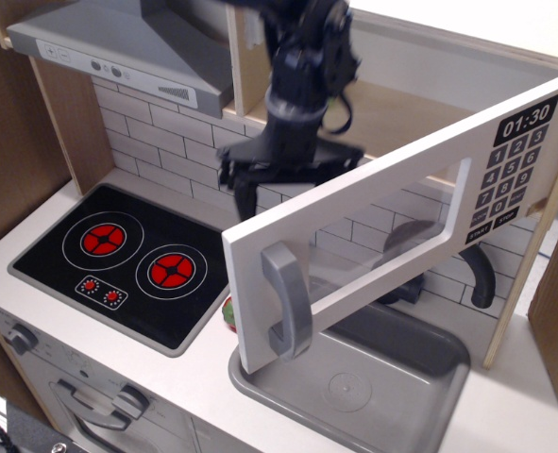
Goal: Close microwave
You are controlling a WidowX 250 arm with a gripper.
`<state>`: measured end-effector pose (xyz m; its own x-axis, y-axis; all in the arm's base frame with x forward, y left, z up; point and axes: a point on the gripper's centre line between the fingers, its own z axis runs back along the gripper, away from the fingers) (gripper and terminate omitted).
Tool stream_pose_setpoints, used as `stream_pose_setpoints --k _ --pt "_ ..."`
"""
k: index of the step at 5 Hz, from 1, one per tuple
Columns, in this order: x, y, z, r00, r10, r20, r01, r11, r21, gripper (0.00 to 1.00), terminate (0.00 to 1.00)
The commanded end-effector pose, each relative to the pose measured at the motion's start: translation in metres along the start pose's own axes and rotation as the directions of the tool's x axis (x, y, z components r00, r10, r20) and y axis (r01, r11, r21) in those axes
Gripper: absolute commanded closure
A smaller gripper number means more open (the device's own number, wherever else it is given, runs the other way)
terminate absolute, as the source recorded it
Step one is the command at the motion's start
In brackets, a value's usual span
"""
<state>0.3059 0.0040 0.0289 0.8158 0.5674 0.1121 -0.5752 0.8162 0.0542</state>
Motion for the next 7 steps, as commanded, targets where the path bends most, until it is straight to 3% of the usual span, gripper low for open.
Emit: stream_pose_setpoints --k 1,2,3,4,5,6,7 --pt "-0.011 -0.028 0.075 0.996 -0.054 0.064 0.06 0.994 -0.095 0.0 0.0" --pt "-0.026 -0.039 0.108 0.992 -0.087 0.089 0.099 0.986 -0.137 0.0 0.0" --pt "-0.032 -0.05 0.14 0.991 -0.112 0.068 0.123 0.976 -0.18 0.0 0.0" --pt "-0.039 -0.056 0.153 0.982 -0.15 0.112 0.17 0.966 -0.195 0.0 0.0" --pt "-0.051 -0.061 0.159 0.967 -0.226 0.117 0.248 0.942 -0.225 0.0 0.0" --pt "-0.063 -0.064 0.149 0.927 -0.374 0.031 0.371 0.898 -0.238 0.0 0.0" --pt "-0.064 -0.06 0.134 0.89 -0.455 0.023 0.452 0.874 -0.18 0.0 0.0"
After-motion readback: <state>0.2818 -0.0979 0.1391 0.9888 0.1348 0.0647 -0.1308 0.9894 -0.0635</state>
